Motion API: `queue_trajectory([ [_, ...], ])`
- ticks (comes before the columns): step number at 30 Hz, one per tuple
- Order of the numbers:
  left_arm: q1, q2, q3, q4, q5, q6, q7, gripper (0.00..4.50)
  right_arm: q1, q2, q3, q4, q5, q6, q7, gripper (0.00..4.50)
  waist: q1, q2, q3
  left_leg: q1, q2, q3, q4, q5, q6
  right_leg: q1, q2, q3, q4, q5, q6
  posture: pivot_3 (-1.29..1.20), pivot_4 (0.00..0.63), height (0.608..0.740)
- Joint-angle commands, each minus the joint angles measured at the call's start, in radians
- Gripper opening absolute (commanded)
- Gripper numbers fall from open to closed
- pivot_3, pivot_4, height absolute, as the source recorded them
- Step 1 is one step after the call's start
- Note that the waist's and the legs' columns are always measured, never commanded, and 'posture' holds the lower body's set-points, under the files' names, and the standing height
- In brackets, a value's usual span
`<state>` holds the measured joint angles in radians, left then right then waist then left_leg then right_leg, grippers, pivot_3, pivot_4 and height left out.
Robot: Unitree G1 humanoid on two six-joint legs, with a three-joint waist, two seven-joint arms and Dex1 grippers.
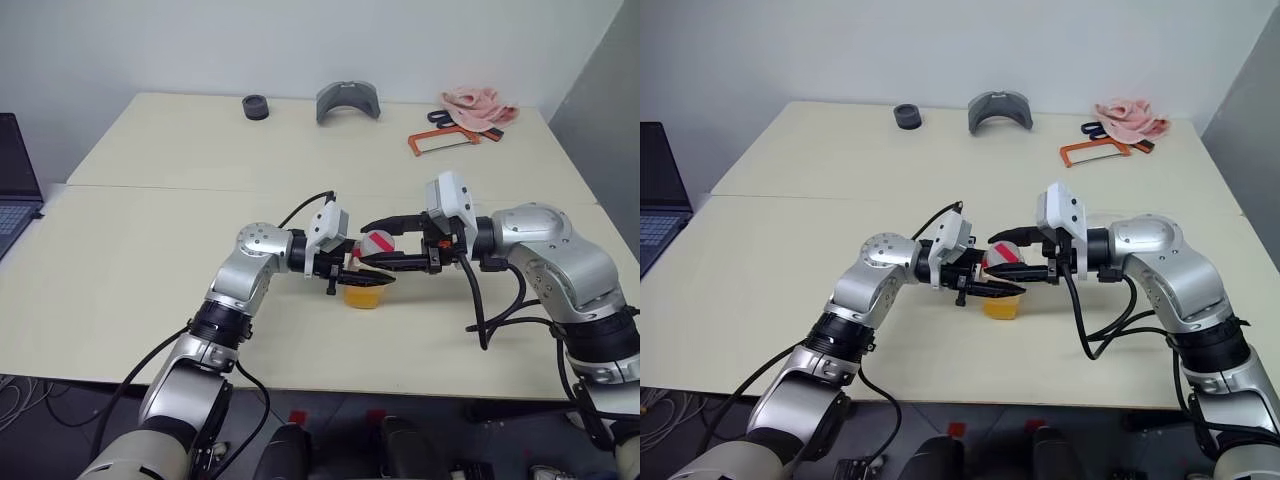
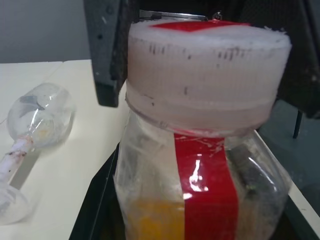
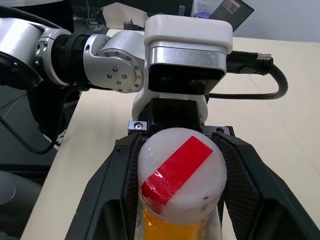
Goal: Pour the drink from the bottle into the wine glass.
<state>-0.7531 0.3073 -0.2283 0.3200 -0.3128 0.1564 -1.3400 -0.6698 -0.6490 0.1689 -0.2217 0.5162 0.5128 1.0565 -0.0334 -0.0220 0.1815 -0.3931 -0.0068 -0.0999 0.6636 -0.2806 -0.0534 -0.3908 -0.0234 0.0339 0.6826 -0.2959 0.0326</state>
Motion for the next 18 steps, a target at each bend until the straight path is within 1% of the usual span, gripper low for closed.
queue_trajectory([
  [1,-0.035,-0.025,0.056,-0.004,-0.026,0.003,0.063,1.74,0.095,0.024,-0.16,-0.165,0.061,0.044,-0.16,3.25,0.005,0.0,0.0,-0.001,0.0,0.0,0.0,0.0,0.0,0.0,0.0,0.0,0.0,0.0,0.0,0.0,0.15,0.74],
  [3,-0.045,-0.036,0.071,0.009,-0.022,-0.002,0.093,1.73,0.175,0.04,-0.201,-0.287,0.098,0.097,-0.243,3.93,0.007,0.0,0.0,-0.004,-0.001,-0.003,0.001,0.001,-0.002,-0.001,-0.001,0.0,-0.001,0.0,0.0,0.0,0.15,0.74],
  [5,-0.055,-0.046,0.081,0.015,-0.013,-0.011,0.12,1.73,0.253,0.063,-0.216,-0.39,0.127,0.151,-0.329,3.94,0.007,0.0,0.0,-0.006,-0.001,-0.003,0.001,0.001,-0.002,-0.004,-0.001,0.0,0.0,0.0,0.0,0.0,0.15,0.74],
  [7,-0.064,-0.062,0.092,0.016,-0.016,-0.004,0.147,1.73,0.32,0.12,-0.207,-0.474,0.122,0.186,-0.453,3.94,0.006,0.0,0.0,-0.006,-0.001,-0.004,0.001,0.001,-0.002,-0.004,-0.001,0.0,0.0,0.0,0.0,0.0,0.15,0.74],
  [9,-0.07,-0.072,0.087,0.023,-0.006,-0.011,0.161,1.73,0.358,0.177,-0.141,-0.509,-0.015,0.161,-0.594,3.94,0.001,0.0,0.0,-0.006,-0.001,-0.003,0.001,0.001,-0.002,-0.005,0.0,0.001,0.001,0.0,0.0,0.0,0.15,0.74],
  [11,-0.071,-0.078,0.077,0.028,0.0,-0.013,0.162,1.73,0.366,0.249,-0.096,-0.504,-0.113,0.14,-0.715,3.94,-0.002,0.0,0.0,-0.004,-0.001,-0.001,0.001,0.001,-0.002,-0.005,0.001,0.002,0.004,0.0,0.0,0.0,0.15,0.74],
  [14,-0.072,-0.08,0.063,0.033,0.011,-0.014,0.145,1.73,0.364,0.338,-0.055,-0.497,-0.165,0.134,-0.804,3.94,-0.002,0.0,0.0,-0.004,-0.001,0.002,0.001,0.002,-0.002,-0.009,0.001,0.004,0.009,0.0,0.0,0.0,0.15,0.74],
  [18,-0.075,-0.079,0.055,0.049,0.027,-0.028,0.131,1.73,0.36,0.404,-0.027,-0.48,-0.223,0.112,-0.863,3.94,-0.002,0.0,0.0,-0.005,-0.001,0.005,0.001,0.002,-0.003,-0.013,0.002,0.007,0.014,0.0,0.0,0.0,0.15,0.74],
])
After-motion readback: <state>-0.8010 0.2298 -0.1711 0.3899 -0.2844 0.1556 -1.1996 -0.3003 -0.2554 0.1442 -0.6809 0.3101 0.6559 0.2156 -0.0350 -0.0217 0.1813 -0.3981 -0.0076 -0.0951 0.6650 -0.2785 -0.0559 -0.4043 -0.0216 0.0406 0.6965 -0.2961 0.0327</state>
